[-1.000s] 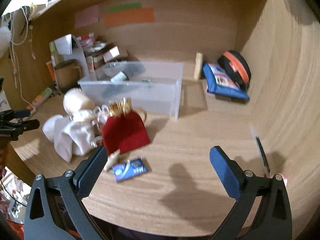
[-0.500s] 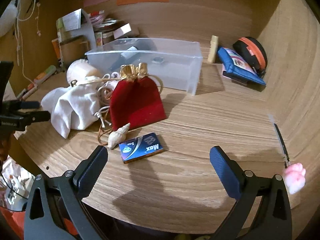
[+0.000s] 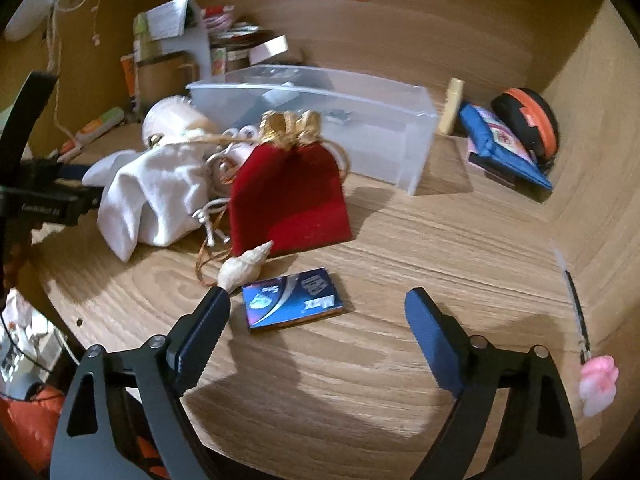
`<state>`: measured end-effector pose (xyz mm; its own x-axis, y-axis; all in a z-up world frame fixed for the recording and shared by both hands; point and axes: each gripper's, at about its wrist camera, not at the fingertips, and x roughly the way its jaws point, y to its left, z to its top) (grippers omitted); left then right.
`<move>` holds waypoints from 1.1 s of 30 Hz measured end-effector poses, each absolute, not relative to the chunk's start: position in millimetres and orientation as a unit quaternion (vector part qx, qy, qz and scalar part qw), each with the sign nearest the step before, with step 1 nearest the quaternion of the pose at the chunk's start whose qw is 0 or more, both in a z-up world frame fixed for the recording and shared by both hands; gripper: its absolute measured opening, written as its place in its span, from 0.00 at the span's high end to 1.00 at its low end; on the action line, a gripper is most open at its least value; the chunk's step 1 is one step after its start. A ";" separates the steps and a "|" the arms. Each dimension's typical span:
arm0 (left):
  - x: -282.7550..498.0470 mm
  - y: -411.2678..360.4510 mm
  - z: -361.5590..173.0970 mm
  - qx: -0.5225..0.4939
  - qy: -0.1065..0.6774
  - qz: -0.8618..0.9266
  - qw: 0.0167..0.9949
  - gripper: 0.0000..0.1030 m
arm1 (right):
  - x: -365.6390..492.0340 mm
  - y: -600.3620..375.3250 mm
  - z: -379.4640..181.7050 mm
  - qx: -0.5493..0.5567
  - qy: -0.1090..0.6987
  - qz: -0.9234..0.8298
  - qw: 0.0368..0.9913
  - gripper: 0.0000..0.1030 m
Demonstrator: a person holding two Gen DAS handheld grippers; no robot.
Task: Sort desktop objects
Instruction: 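Move both tools back to the desk toward the white lid and blue card box, then grasp the white round lid with the left tool while the right tool grasps the blue Max box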
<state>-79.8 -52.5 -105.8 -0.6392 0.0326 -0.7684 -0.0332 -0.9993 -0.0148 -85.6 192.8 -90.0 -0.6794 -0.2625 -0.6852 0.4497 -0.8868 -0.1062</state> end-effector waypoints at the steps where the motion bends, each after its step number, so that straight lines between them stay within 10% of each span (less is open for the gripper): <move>1: -80.4 -51.7 -105.4 -0.424 0.002 0.905 0.017 0.10 | -84.6 191.4 -90.1 0.344 0.138 -0.907 0.200 0.17; 17: -85.9 -44.1 -102.9 -0.410 0.008 0.912 0.023 0.37 | -88.2 191.3 -93.1 0.338 0.107 -0.899 0.259 0.54; 33: -66.4 -65.1 -93.8 -0.386 -0.031 0.922 -0.012 0.37 | -83.1 222.4 -77.6 0.336 0.050 -0.917 0.210 0.55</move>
<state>-66.4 -65.1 -93.8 -0.7018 0.0023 -0.7123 0.0462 -0.9977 -0.0487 -83.1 222.4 -77.6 -0.6859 -0.3523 -0.6367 0.4190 -0.9066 0.0503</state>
